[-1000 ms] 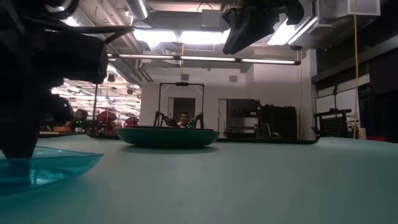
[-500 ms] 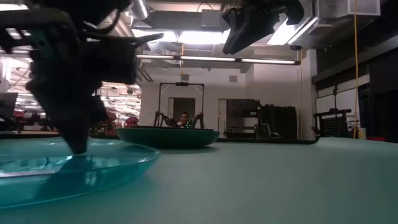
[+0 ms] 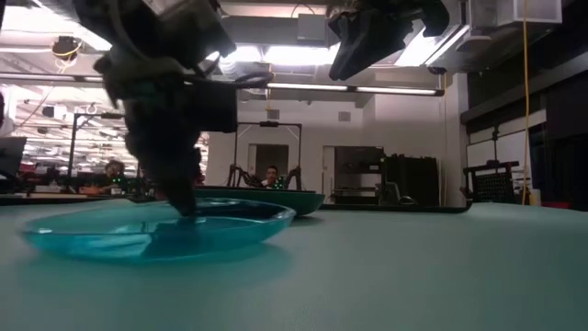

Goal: Stack plastic plates
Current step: Stack the blue plate on top of the light pink plate

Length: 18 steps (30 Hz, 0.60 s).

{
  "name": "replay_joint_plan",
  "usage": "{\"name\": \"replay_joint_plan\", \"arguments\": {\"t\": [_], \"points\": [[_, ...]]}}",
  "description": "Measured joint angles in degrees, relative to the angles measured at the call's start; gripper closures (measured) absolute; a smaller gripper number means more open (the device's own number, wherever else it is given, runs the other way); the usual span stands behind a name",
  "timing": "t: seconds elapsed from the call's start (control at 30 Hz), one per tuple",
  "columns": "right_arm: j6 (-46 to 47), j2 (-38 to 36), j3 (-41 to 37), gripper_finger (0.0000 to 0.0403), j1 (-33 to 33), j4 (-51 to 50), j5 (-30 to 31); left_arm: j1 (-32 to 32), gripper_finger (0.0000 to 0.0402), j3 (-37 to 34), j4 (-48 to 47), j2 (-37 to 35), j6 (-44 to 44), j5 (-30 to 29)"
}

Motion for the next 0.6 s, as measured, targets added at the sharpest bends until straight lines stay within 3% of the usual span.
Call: {"name": "replay_joint_plan", "arguments": {"t": [0.23, 0.6], "points": [[0.0, 0.0, 0.0, 0.0315, 0.0, 0.0, 0.0, 6.3, 0.0401, 0.0, 0.1, 0.0, 3.9, 0.5], [0.0, 0.0, 0.0, 0.0315, 0.0, 0.3, 0.0, 14.8, 0.0401, 0.8, 6.8, -0.1, 5.2, 7.6]]}}
